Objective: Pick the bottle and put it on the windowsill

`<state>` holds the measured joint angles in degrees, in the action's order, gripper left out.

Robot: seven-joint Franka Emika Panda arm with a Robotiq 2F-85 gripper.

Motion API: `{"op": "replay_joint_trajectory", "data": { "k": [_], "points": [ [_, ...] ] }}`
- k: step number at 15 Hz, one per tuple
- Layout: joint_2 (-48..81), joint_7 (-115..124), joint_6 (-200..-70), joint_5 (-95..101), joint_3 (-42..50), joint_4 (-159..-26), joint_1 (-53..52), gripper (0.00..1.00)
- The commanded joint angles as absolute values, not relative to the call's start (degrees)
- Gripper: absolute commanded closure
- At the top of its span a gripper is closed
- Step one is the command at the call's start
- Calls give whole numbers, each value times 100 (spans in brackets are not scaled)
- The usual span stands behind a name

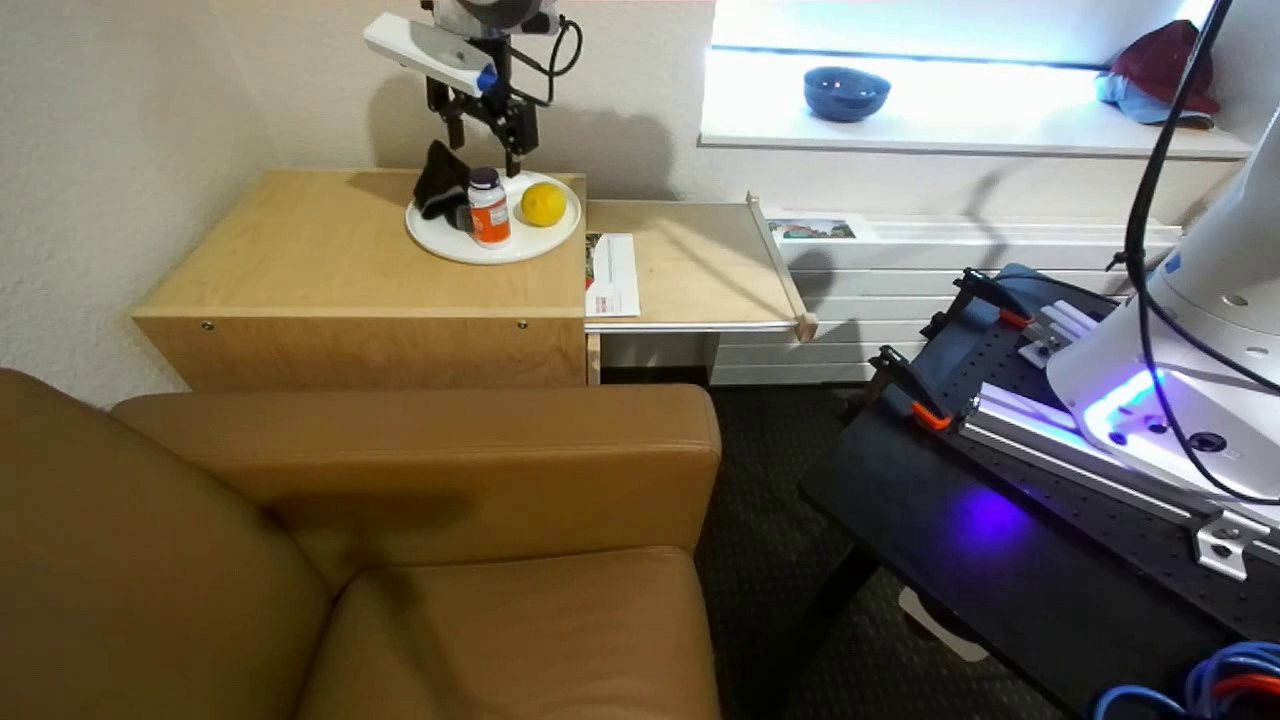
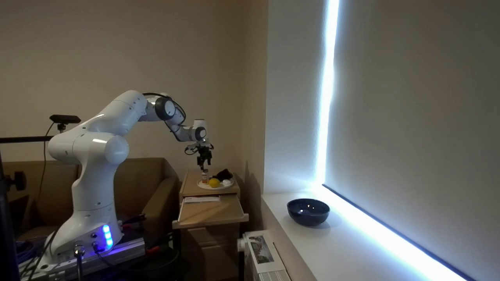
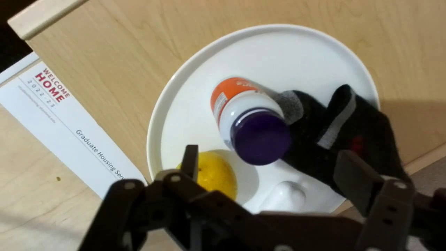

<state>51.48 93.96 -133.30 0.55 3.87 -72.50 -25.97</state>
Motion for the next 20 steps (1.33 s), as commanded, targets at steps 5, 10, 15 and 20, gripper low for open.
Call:
{"op": "replay_joint_trajectory", "data": {
  "k": [5, 10, 15, 20],
  "points": [
    [5234, 9412, -13380, 105, 255, -7269, -2434, 0],
    [5305, 9464, -13321, 157, 243, -7289, -2481, 0],
    [5469, 9372, -13333, 53, 138, -7182, -2404, 0],
    [5522, 9455, -13324, 136, 187, -7226, -2498, 0]
  ]
}}
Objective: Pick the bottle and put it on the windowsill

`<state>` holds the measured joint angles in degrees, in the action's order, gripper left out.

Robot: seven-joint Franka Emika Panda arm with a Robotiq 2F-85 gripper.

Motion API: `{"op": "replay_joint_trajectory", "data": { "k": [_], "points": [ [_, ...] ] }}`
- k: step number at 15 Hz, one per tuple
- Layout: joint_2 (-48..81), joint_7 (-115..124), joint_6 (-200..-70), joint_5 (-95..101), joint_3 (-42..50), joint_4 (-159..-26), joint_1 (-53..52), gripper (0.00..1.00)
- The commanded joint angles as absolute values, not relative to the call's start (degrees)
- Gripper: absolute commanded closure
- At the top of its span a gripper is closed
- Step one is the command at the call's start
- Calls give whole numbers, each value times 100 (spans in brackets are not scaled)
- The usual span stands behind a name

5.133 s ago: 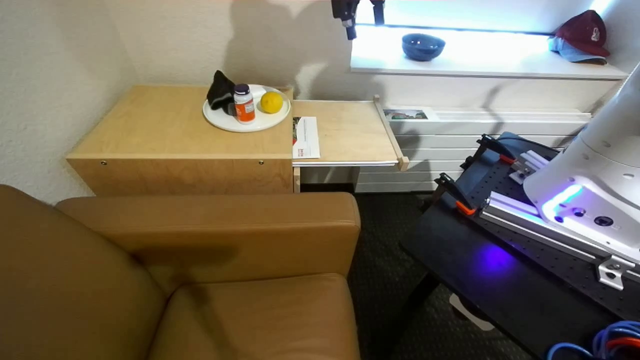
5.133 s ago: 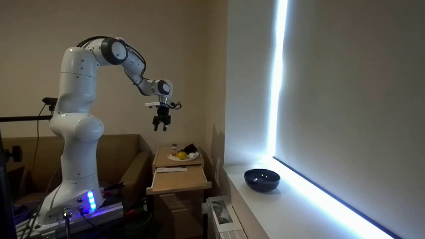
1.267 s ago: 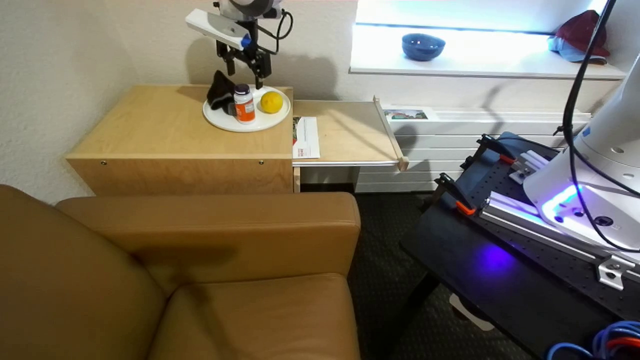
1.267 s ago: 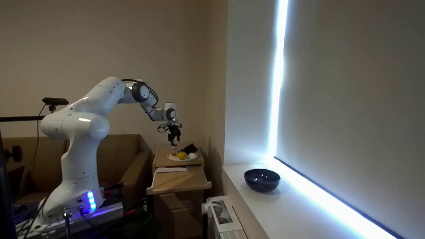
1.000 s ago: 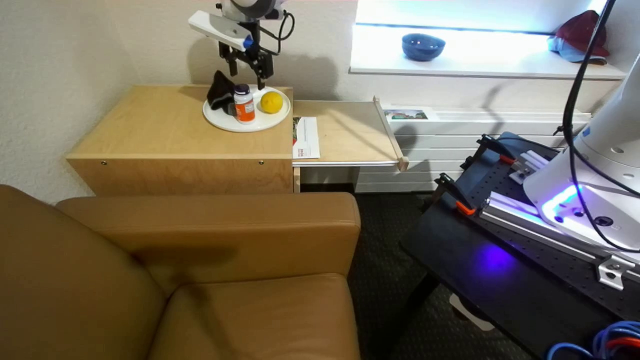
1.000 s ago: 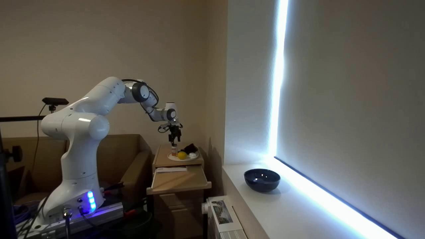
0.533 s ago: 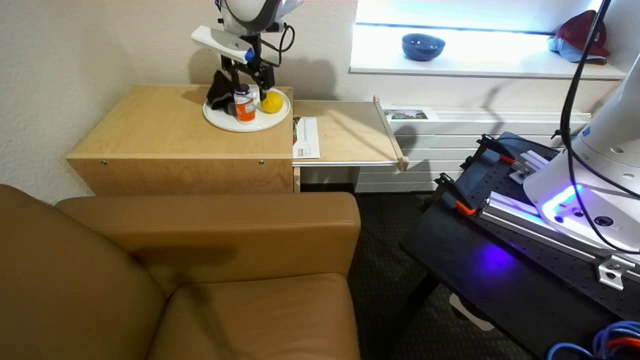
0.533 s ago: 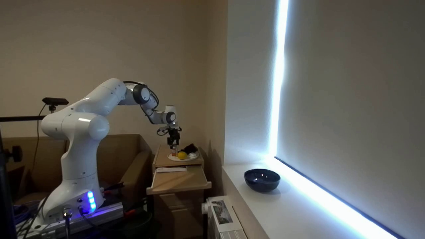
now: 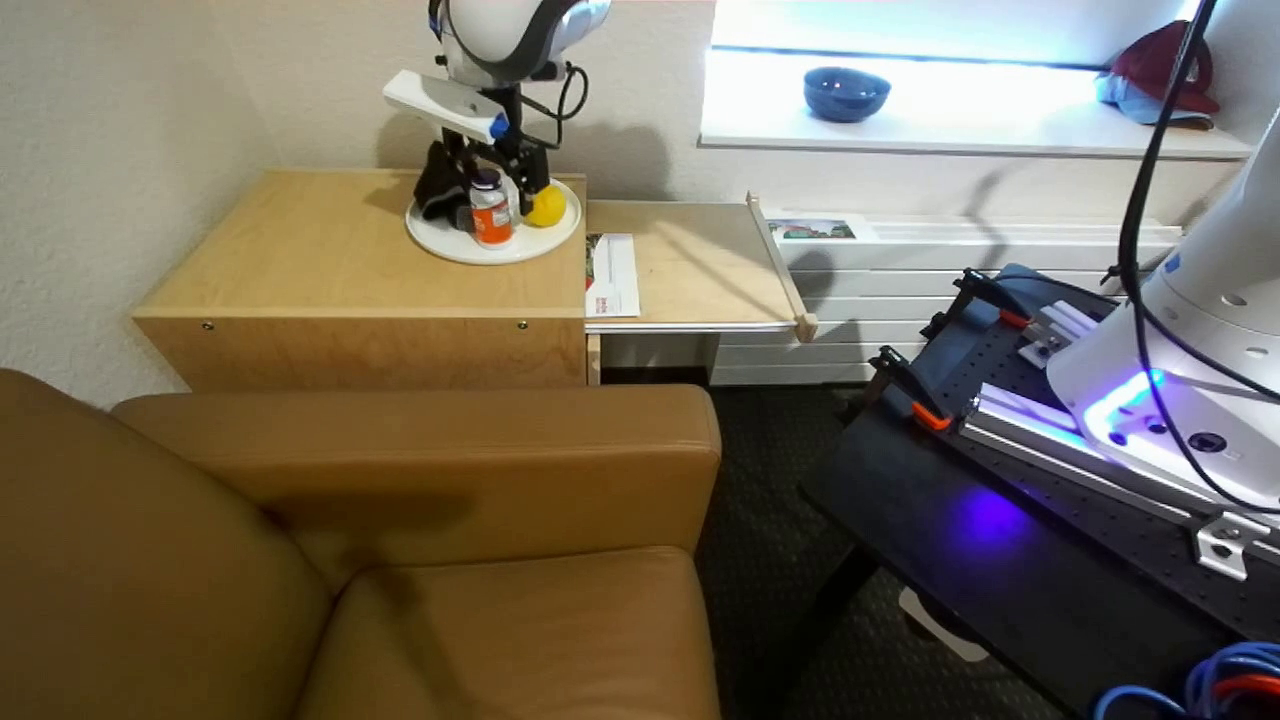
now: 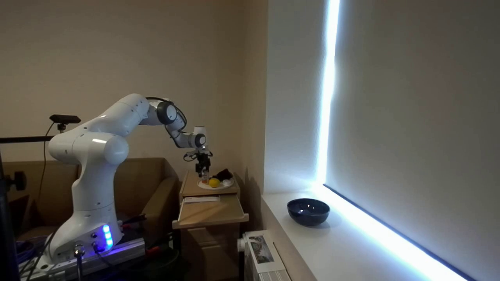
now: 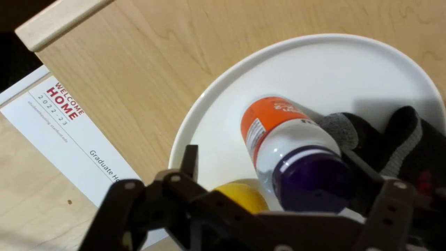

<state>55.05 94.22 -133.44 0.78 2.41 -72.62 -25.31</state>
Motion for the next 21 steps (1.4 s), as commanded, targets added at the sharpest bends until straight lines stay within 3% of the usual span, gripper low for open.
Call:
{"op": "replay_joint_trajectory", "data": {
  "k": [1, 2, 3, 4, 10, 14, 21],
  "points": [
    [5557, 9455, -13324, 135, 187, -7212, -2501, 0],
    [5582, 9455, -13324, 134, 188, -7190, -2501, 0],
    [5552, 9486, -13435, 155, 211, -7237, -2526, 25],
    [5533, 9469, -13442, 173, 212, -7244, -2540, 26],
    [5461, 9462, -13617, 157, 212, -7262, -2566, 69],
    [5090, 9380, -13787, 177, 358, -7519, -2593, 70],
    [3284, 9226, -13103, 826, 650, -8970, -2363, 70]
  ]
}}
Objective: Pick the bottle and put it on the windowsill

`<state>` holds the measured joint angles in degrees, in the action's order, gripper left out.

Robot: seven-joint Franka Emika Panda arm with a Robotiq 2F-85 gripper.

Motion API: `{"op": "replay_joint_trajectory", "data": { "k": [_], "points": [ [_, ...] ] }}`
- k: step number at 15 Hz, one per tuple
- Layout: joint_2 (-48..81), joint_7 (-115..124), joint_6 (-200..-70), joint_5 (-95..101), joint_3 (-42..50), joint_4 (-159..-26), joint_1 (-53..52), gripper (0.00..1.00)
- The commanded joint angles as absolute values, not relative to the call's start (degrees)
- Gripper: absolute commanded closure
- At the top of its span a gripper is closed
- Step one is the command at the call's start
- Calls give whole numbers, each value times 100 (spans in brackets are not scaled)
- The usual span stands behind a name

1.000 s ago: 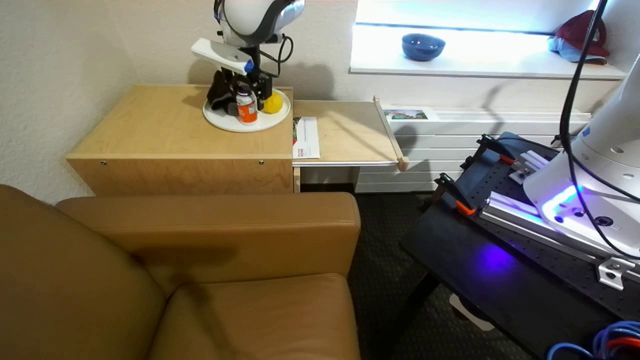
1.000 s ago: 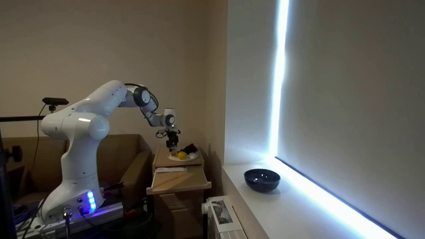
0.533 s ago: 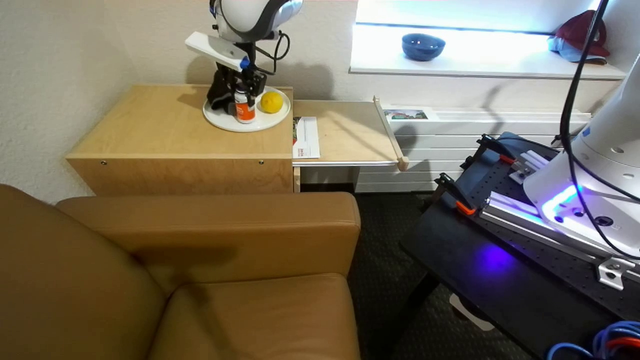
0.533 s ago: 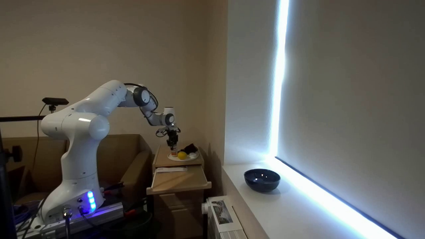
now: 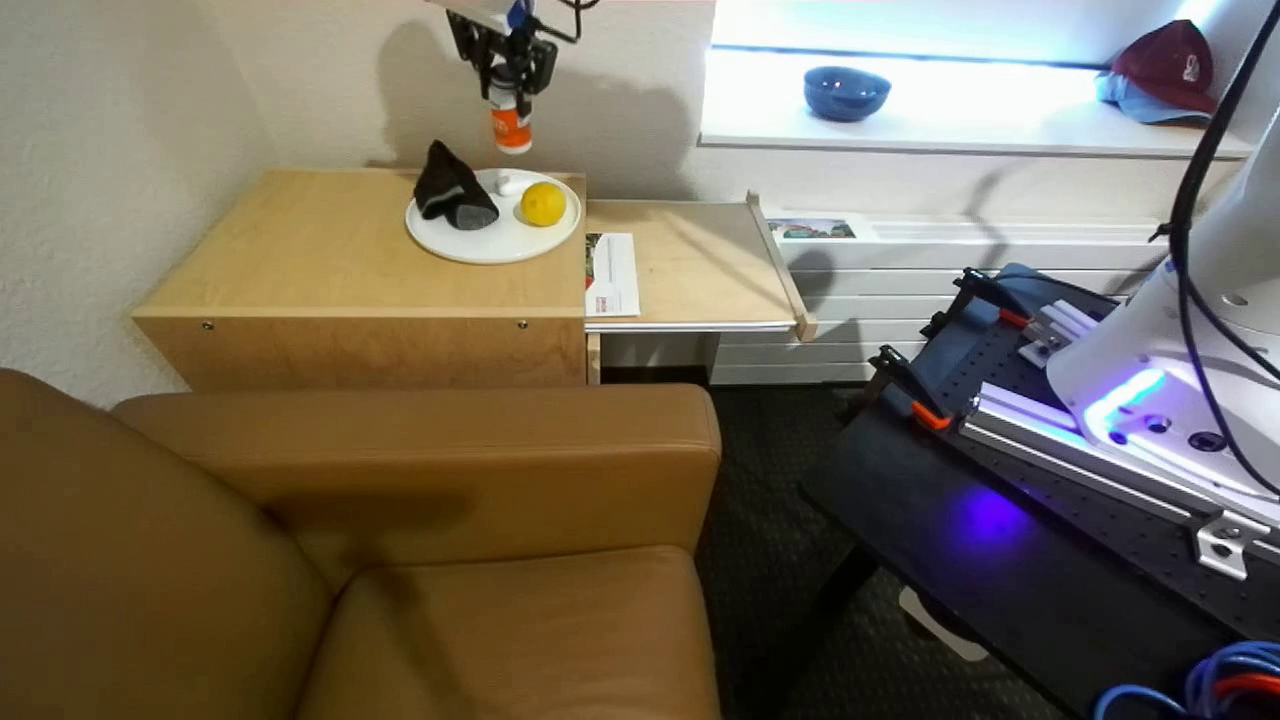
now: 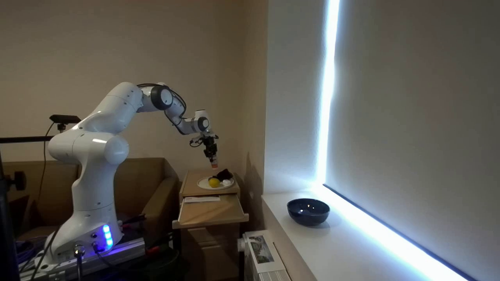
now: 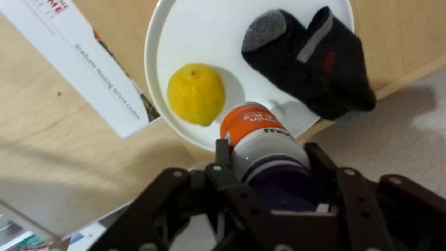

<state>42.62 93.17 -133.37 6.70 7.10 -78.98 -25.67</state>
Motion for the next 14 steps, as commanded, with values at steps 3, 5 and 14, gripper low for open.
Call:
{"op": "replay_joint_trajectory", "data": {
  "k": [3, 5, 14],
  "points": [
    [2516, 9070, -13059, 359, 359, -9783, -1818, 70],
    [2064, 9093, -13196, -44, 254, -10360, -1485, 70],
    [222, 10621, -14142, -214, 734, -13156, -471, 70]
  ]
}}
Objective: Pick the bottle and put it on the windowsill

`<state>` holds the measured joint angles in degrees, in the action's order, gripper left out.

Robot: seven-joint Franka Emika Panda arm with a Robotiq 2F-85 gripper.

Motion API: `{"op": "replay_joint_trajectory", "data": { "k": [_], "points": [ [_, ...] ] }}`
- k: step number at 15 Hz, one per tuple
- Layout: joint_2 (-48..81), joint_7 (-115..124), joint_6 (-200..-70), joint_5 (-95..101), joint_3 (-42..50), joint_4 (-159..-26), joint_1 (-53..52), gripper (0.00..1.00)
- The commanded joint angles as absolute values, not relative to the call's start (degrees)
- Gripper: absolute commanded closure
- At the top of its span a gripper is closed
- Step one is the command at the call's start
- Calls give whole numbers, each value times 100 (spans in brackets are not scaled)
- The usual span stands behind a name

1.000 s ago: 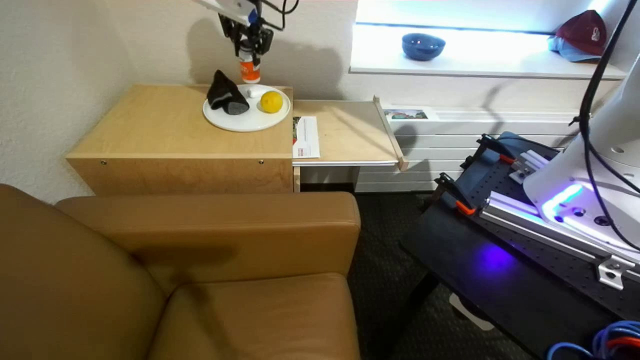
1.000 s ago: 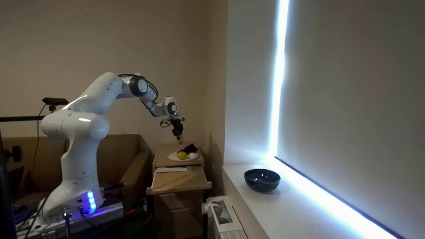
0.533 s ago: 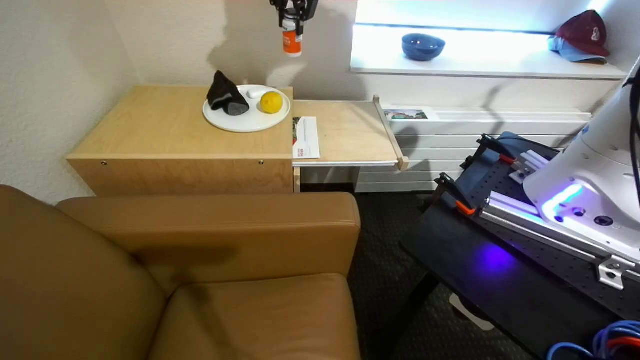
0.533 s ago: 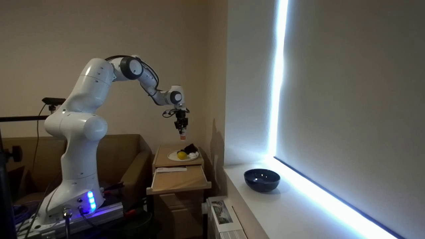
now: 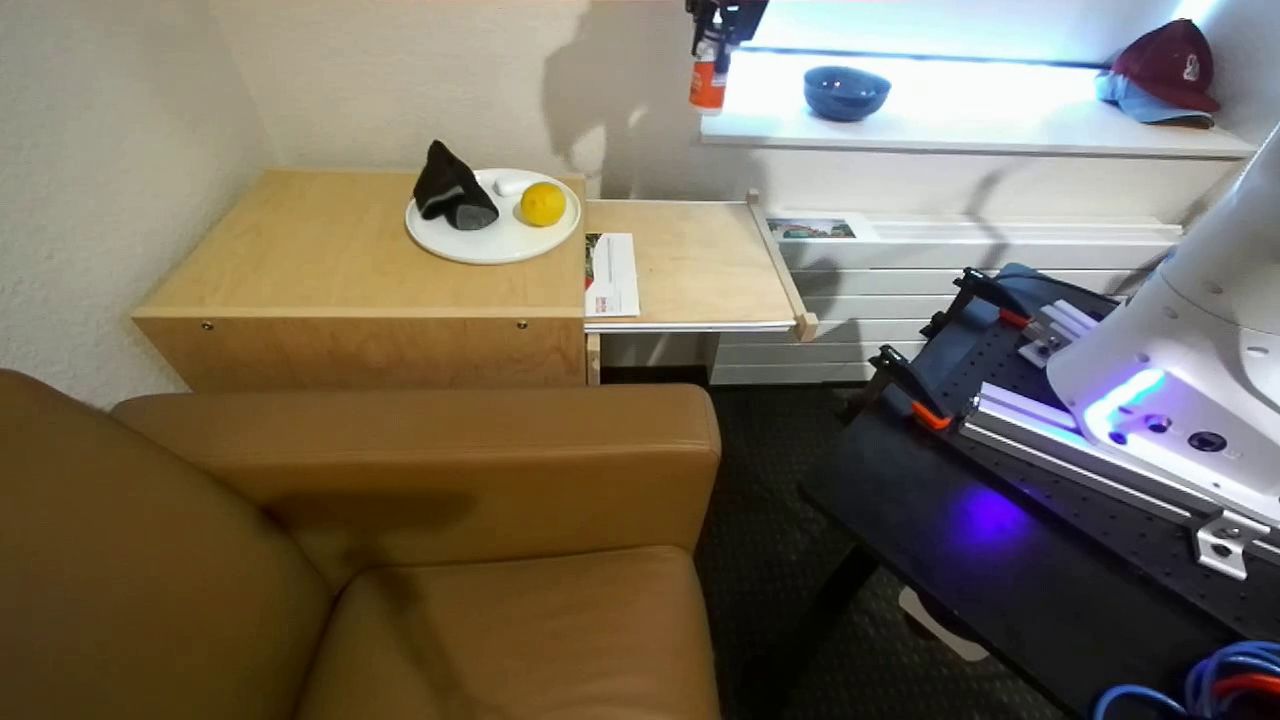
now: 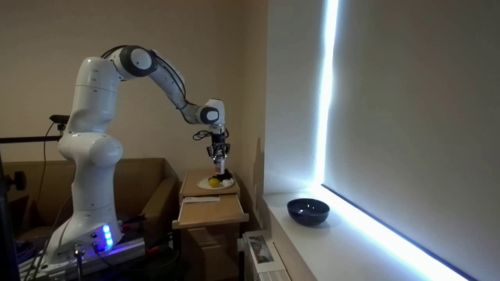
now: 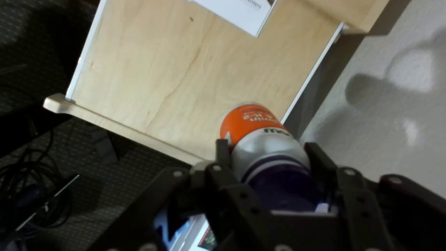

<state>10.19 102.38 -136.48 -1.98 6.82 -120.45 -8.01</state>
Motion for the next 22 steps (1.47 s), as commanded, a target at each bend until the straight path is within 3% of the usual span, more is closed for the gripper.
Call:
{"op": "replay_joint_trajectory", "data": {
  "k": [1, 6, 7, 10, 11, 14, 22],
  "points": [
    [4, 10743, -14283, -207, 786, -13464, -319, 70],
    [-1009, 10429, -15157, -788, 1113, -14899, 564, 70],
    [-425, 10715, -14685, -457, 874, -14195, 485, 45],
    [-849, 10435, -14963, -691, 978, -14707, 762, 45],
    [-895, 10432, -14971, -701, 968, -14744, 762, 70],
    [-24, 11790, -15246, 452, 657, -14080, 1062, 70],
    [1789, 14094, -14207, 1597, 1736, -11165, 988, 70]
  ]
}}
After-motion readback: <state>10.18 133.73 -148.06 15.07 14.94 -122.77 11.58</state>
